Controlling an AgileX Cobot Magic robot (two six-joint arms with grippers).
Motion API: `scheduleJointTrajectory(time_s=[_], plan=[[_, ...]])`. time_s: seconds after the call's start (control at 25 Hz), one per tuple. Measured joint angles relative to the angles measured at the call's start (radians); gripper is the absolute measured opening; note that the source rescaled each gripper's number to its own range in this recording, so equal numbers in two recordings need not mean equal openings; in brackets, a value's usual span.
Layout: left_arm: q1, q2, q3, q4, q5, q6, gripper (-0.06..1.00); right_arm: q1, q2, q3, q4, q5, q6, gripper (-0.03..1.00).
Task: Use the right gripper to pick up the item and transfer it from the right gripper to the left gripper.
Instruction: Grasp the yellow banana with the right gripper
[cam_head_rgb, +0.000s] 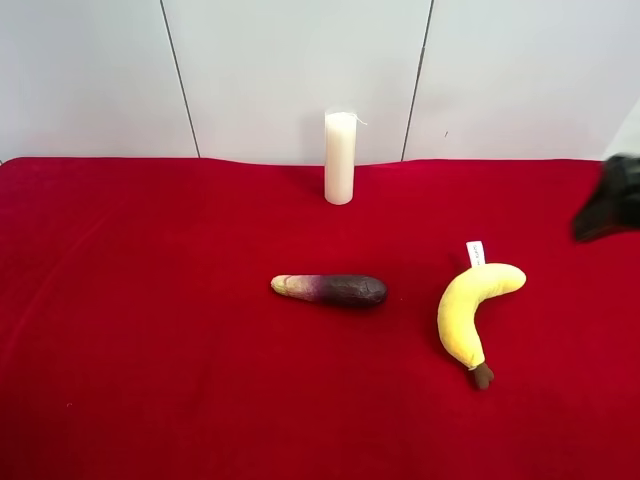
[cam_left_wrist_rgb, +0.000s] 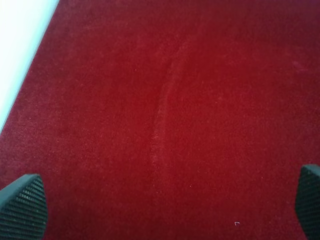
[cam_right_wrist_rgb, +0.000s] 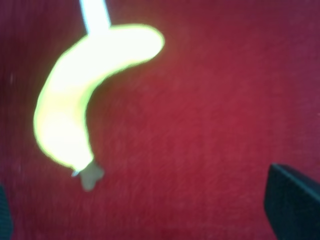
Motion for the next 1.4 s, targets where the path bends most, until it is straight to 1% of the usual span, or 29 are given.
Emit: scheduleJointTrajectory(time_s=[0.12,0.28,0.44,0.64,0.76,0.96,1.24,1.32,1.4], plan=[[0.0,0.0,0.0,0.0,0.0,0.0,1.0,0.082,0.132,0.0,-0.006,-0.02,0.04,1.0],[0.0,0.0,0.0,0.0,0.0,0.0,1.0,0.18,0.266,0.0,-0.006,-0.072,0.08,1.0],[0.0,0.0,0.0,0.0,0.0,0.0,1.0,0.245,0.393,0.0,-0.014,-0.11,0.102,1.0],[0.0,0.0,0.0,0.0,0.0,0.0,1.0,0.316,0.545,0.0,-0.064,-0.161,0.108,1.0],[0.0,0.0,0.0,0.0,0.0,0.0,1.0,0.335,0.613,0.0,-0.078,-0.201,0.116,1.0],[0.0,0.0,0.0,0.0,0.0,0.0,1.0,0.335,0.694,0.0,-0.088,-0.265,0.118,1.0],[0.0,0.0,0.0,0.0,0.0,0.0,1.0,0.339,0.751,-0.001,-0.089,-0.294,0.117,1.0],[0.0,0.0,0.0,0.0,0.0,0.0,1.0,0.339,0.753,-0.001,-0.089,-0.294,0.113,0.95],[0.0,0.0,0.0,0.0,0.0,0.0,1.0,0.339,0.754,-0.001,-0.089,-0.295,0.106,0.85]])
